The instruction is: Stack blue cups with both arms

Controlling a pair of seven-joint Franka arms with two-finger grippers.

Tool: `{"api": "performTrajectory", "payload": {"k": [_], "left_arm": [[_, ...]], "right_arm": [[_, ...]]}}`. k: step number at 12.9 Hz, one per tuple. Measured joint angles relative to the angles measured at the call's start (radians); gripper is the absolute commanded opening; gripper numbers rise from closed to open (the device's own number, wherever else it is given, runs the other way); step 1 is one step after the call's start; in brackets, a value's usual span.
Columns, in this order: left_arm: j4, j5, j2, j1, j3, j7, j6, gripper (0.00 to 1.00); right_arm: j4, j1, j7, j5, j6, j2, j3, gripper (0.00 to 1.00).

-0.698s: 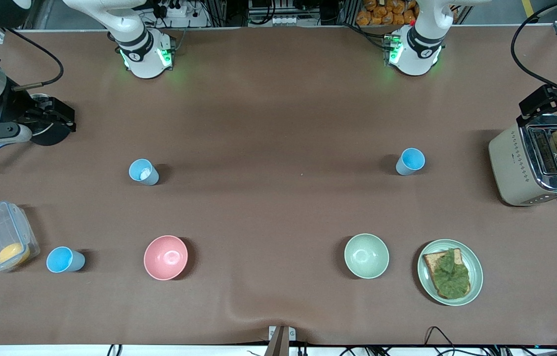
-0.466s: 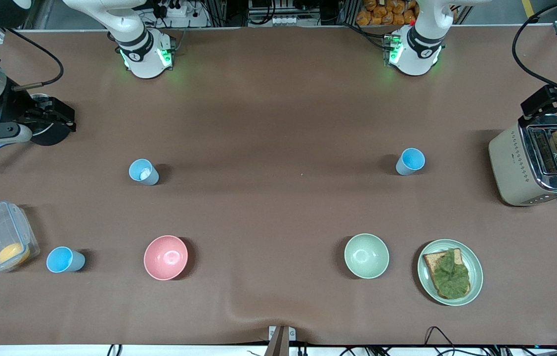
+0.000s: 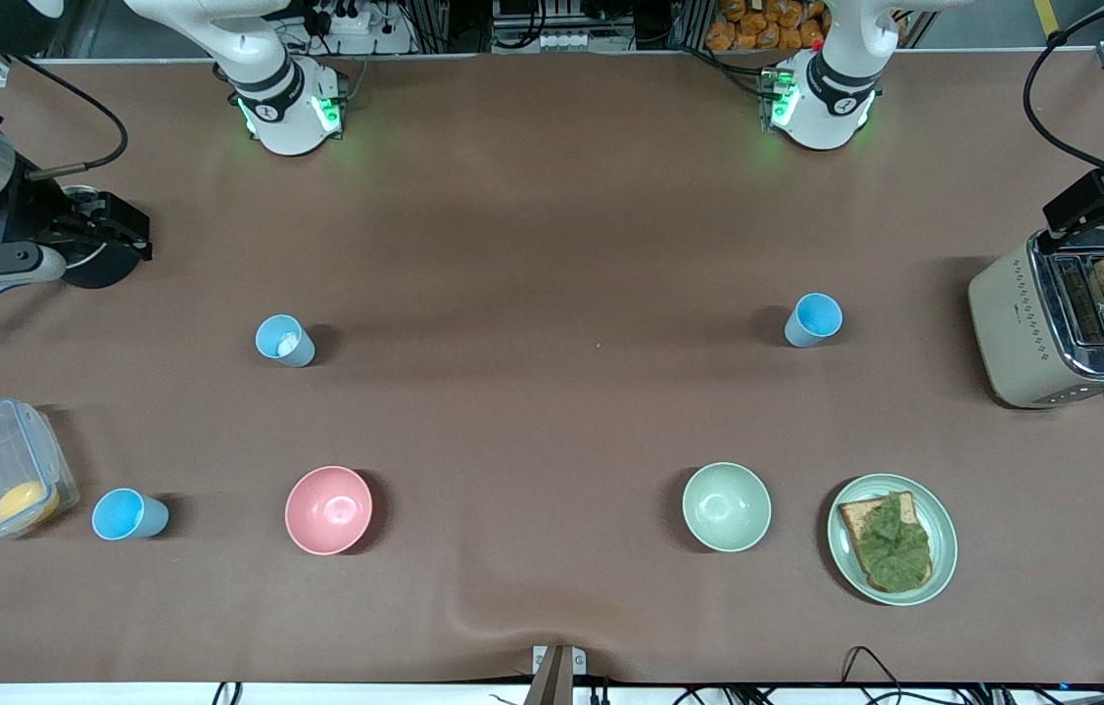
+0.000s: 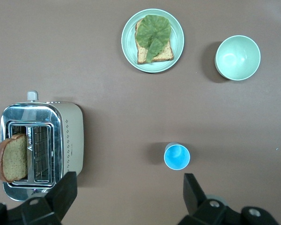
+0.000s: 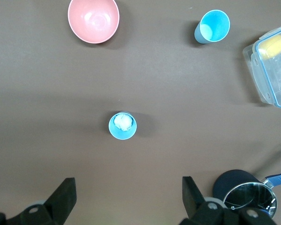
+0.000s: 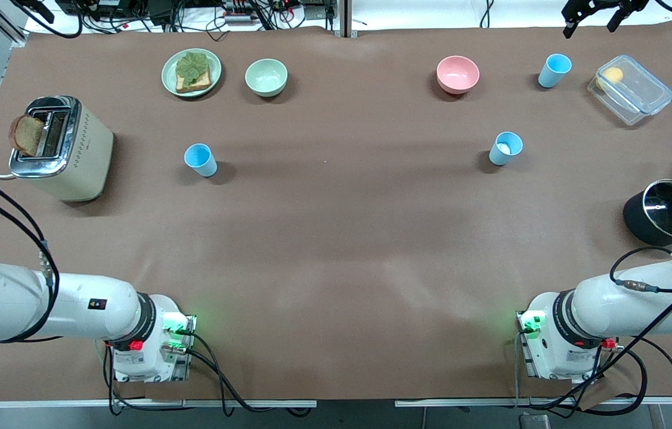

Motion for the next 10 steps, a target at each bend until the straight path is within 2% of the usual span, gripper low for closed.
{"api": "performTrajectory", "payload": {"k": [10], "left_arm": [[0.0, 0.0, 0.0, 0.0, -0.003, 0.0, 0.001, 1.0]], "right_arm": [[0.0, 0.0, 0.001, 0.017, -0.002, 0.0, 0.0, 1.0]]}}
